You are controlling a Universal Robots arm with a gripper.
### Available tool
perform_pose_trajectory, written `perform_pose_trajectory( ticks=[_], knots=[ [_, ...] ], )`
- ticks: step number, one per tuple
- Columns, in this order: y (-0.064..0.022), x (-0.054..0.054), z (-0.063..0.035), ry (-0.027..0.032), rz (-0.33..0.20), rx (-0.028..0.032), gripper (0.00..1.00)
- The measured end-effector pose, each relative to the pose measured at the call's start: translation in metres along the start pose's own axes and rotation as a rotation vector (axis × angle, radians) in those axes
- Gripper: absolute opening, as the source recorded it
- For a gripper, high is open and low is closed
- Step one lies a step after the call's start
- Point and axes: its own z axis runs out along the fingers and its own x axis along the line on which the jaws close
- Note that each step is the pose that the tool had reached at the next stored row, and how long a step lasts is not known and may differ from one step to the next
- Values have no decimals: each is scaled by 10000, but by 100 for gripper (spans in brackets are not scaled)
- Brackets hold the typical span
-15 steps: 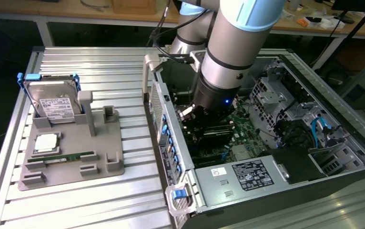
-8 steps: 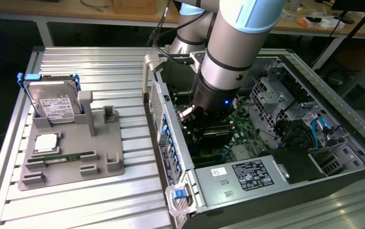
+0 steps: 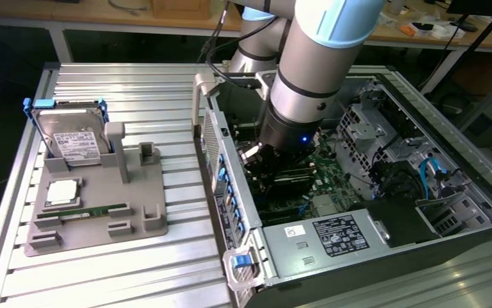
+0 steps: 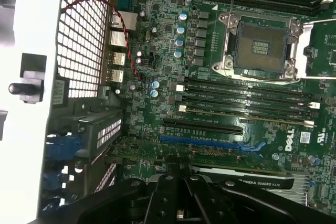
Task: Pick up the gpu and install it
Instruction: 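Press down on the gpu until it lock into place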
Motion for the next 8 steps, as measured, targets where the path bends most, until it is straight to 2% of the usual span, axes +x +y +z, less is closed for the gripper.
perform_pose_trajectory(
  ticks=[8],
  knots=[
    [-1, 0, 19, 0, 0, 0, 11]
  ],
)
